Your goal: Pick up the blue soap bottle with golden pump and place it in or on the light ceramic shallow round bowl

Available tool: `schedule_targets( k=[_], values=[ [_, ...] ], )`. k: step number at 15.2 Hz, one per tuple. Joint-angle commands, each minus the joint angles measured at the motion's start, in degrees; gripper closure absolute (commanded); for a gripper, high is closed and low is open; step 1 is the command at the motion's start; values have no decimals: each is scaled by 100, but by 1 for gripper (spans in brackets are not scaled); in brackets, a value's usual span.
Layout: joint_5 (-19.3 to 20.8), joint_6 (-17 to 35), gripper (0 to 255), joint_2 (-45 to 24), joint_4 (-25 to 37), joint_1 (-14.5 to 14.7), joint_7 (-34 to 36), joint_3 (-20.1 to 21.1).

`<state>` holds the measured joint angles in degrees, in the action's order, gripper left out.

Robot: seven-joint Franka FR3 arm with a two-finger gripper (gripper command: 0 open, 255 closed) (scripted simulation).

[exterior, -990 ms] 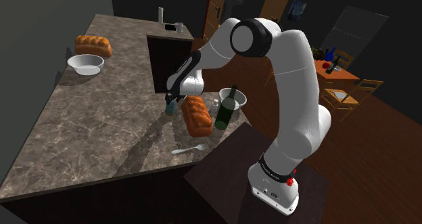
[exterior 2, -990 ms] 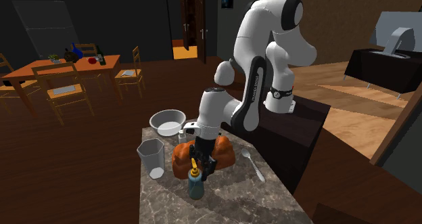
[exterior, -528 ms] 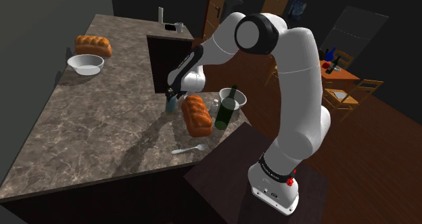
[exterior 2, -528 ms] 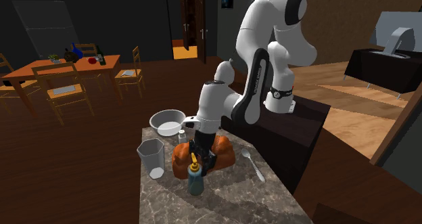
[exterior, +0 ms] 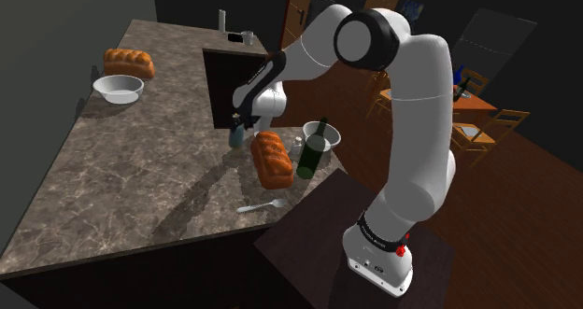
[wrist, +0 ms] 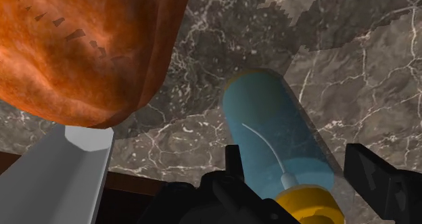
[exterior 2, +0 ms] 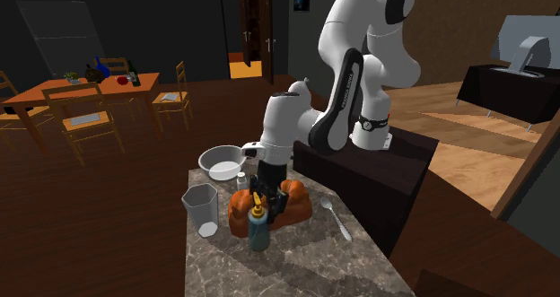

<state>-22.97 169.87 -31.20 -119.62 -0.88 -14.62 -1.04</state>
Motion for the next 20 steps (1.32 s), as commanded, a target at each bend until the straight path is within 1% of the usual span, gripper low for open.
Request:
schedule_targets(
  k=[1, 16, 20],
  values=[
    [40, -108, 255, 150, -48, 50, 48, -69],
    [486, -932, 255, 1067, -159, 414, 510, -548],
    [184, -951, 255, 1313, -451, -136, -235, -447]
  ],
)
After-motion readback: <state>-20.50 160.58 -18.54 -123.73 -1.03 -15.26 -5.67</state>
